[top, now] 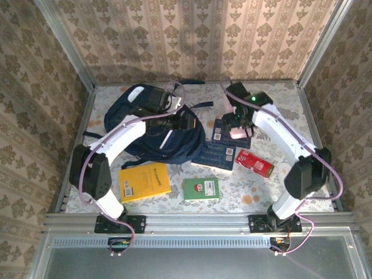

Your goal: Pack the student bag

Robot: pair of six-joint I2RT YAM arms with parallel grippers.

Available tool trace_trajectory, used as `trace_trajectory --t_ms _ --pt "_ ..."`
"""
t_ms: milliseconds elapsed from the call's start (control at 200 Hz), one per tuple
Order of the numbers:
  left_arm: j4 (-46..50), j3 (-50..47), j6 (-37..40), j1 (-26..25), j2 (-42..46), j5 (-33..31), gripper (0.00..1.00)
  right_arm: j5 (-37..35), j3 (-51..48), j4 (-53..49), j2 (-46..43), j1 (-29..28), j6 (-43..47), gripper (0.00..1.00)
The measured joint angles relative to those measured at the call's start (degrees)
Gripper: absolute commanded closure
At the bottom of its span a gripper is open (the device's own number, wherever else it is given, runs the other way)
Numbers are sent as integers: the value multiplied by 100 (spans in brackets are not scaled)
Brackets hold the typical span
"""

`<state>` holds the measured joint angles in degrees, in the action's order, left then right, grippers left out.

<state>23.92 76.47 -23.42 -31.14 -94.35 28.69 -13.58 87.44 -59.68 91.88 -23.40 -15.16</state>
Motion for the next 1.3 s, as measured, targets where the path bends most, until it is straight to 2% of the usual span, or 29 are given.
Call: trace_trajectory --t_ms 180,350,575,720,790,840,895,980,1065,1210,1300 --pt "-909 -361 -789 -2 262 485 7 844 -1895 1421 -1231 -164 -22 37" --pt "-2055 -518 -1764 -74 127 1145 7 1596 -2752 2293 -1908 -229 -15 37" --pt "-2736 -476 -2286 -339 -286 1633 10 2164 -3058 2992 -1993 -393 2 38" --pt "-2944 -428 -2474 -413 -466 1764 17 2382 -3182 3176 -2026 -472 0 38" --pt "-3049 -404 -2557 -413 -520 1805 30 2461 -3185 3246 -2031 -518 2 38" --pt "-3123 -385 -2623 -413 -562 1825 43 2485 -3185 3283 -2033 -551 2 39" --pt "-3176 -352 -2643 -415 -610 1860 53 2500 -3185 3296 -2033 -586 2 38" --pt "-3241 -302 -2721 -435 -671 1908 63 2487 -3185 3294 -2031 -614 -4 38" --pt "-3250 -293 -2743 -448 -675 1858 68 2385 -3185 3270 -2031 -625 26 38" --pt "-3248 -293 -2756 -448 -675 1810 78 2232 -3185 3276 -2026 -667 17 17" --pt "-3274 -297 -2763 -442 -675 1803 79 2129 -3185 3283 -2037 -686 -17 3"
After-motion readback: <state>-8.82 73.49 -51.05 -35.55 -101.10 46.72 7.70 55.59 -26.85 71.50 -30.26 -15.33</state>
